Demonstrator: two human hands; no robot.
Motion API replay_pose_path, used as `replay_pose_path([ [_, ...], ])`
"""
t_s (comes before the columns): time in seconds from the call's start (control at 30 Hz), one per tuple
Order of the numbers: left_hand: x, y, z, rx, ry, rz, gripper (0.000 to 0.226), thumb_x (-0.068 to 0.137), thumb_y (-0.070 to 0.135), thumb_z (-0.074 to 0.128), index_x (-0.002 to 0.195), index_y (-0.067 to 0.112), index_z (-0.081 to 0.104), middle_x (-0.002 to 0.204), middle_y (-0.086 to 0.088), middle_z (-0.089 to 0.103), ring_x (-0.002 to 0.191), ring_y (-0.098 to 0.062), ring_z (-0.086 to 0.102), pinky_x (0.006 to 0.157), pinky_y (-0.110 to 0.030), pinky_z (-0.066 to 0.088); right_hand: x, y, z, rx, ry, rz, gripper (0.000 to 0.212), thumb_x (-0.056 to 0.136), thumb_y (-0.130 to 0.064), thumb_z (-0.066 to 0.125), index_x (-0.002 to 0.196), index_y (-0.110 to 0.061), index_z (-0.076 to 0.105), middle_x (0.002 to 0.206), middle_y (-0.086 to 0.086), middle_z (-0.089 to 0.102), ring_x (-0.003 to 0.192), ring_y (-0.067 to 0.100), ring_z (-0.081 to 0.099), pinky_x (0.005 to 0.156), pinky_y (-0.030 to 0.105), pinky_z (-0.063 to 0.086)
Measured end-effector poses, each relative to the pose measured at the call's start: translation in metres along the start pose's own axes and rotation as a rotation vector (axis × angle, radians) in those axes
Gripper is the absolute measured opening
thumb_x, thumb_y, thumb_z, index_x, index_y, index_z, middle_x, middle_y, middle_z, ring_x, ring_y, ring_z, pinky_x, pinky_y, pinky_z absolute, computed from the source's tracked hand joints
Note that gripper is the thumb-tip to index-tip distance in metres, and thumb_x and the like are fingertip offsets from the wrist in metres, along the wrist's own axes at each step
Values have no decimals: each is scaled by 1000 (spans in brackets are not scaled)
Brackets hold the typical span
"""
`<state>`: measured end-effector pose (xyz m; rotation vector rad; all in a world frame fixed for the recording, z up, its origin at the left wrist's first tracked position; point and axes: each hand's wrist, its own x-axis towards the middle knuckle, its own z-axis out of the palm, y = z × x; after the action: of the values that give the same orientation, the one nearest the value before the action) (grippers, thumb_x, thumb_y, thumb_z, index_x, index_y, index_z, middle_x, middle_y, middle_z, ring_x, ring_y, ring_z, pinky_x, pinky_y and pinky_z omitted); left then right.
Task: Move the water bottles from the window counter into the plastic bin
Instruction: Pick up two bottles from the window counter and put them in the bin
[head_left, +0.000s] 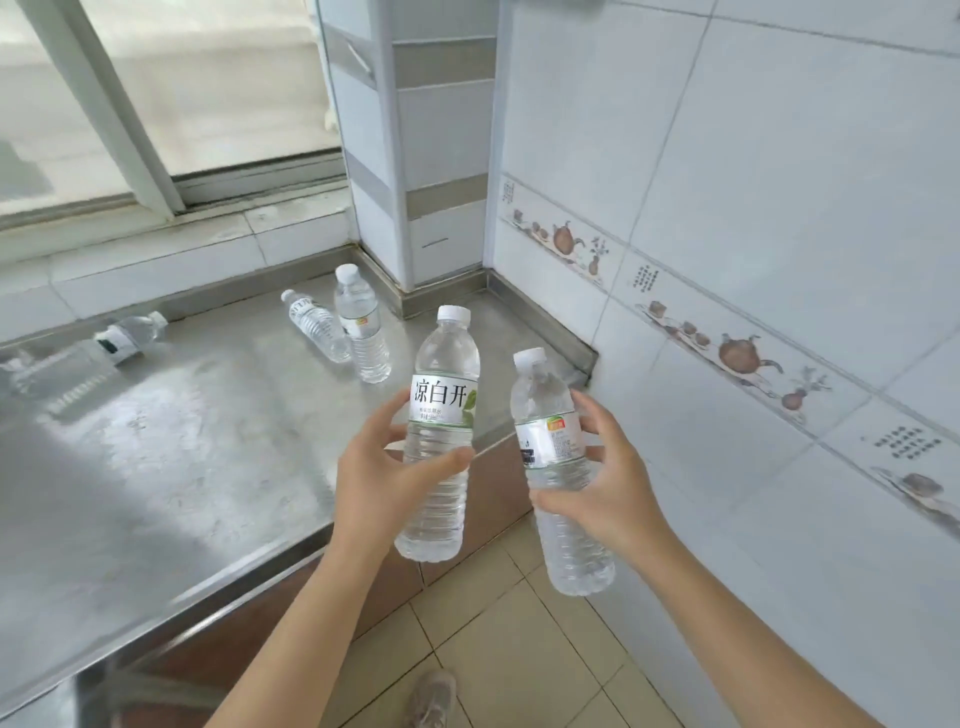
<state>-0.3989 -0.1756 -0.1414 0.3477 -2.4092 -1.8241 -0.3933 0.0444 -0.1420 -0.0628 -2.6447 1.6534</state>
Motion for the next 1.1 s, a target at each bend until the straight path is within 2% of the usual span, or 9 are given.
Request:
replay_pose_path([
  [0.07, -10, 14, 28, -24, -71, 32, 71, 48, 42, 91, 95, 78, 50, 91, 14, 73, 82, -12, 72, 79, -44, 60, -19, 6, -31, 2, 85, 29, 100, 56, -11, 86, 136, -45, 35, 115, -27, 50, 96, -12, 54, 67, 6, 42],
  [0.17, -21, 34, 65, -39, -205, 100, 70, 56, 29, 94, 96, 70, 53, 84, 29, 71, 79, -5, 71, 77, -38, 60, -45, 14, -68, -5, 225, 75, 102, 56, -15, 86, 137, -46, 33, 118, -25, 49, 101, -5, 54, 72, 16, 43],
  [0.4, -29, 76, 130, -17, -537, 239, 78, 56, 30, 94, 120, 54, 57, 93, 14, 72, 77, 4, 69, 72, -29, 57, -94, 20, -124, 42, 565, 148, 100, 57, -9, 86, 130, -53, 34, 114, -31, 47, 101, -6, 53, 68, 12, 42],
  [0.47, -31, 84, 146, -14, -619, 264, 84, 51, 40, 93, 126, 50, 57, 101, 13, 72, 81, 0, 71, 76, -35, 59, -105, 21, -134, 67, 658, 174, 100, 57, -9, 86, 128, -54, 33, 115, -32, 46, 101, -7, 53, 69, 12, 43],
  [0.57, -36, 95, 171, -11, -734, 288, 86, 46, 49, 90, 124, 57, 55, 103, 13, 73, 83, -7, 73, 79, -44, 60, -122, 24, -148, 95, 800, 206, 102, 56, -8, 87, 130, -55, 34, 118, -29, 49, 102, -6, 54, 73, 17, 46],
  [0.67, -53, 105, 197, 11, -850, 329, 78, 52, 37, 94, 115, 61, 56, 100, 14, 73, 76, -2, 72, 78, -38, 60, -145, 30, -162, 121, 924, 233, 103, 56, -6, 87, 133, -49, 36, 118, -27, 50, 99, -7, 55, 75, 18, 49],
  [0.9, -136, 118, 268, 4, -1116, 369, 78, 53, 30, 95, 111, 64, 55, 99, 13, 74, 73, -5, 70, 70, -23, 53, -231, 57, -209, 128, 1197, 279, 98, 54, -1, 87, 120, -56, 40, 116, -24, 55, 93, -14, 55, 68, 8, 48],
  [1.0, -183, 121, 304, 3, -1202, 363, 86, 44, 40, 93, 119, 60, 55, 101, 15, 74, 78, -9, 71, 72, -25, 54, -277, 69, -237, 139, 1281, 311, 97, 56, 1, 84, 124, -52, 40, 114, -22, 54, 90, -15, 55, 64, 8, 49],
  [1.1, -236, 124, 339, -6, -1260, 367, 85, 48, 31, 96, 117, 61, 55, 98, 16, 73, 77, -7, 70, 71, -25, 53, -325, 84, -270, 133, 1331, 340, 96, 58, -1, 84, 127, -49, 38, 114, -22, 54, 86, -18, 55, 60, 5, 47],
])
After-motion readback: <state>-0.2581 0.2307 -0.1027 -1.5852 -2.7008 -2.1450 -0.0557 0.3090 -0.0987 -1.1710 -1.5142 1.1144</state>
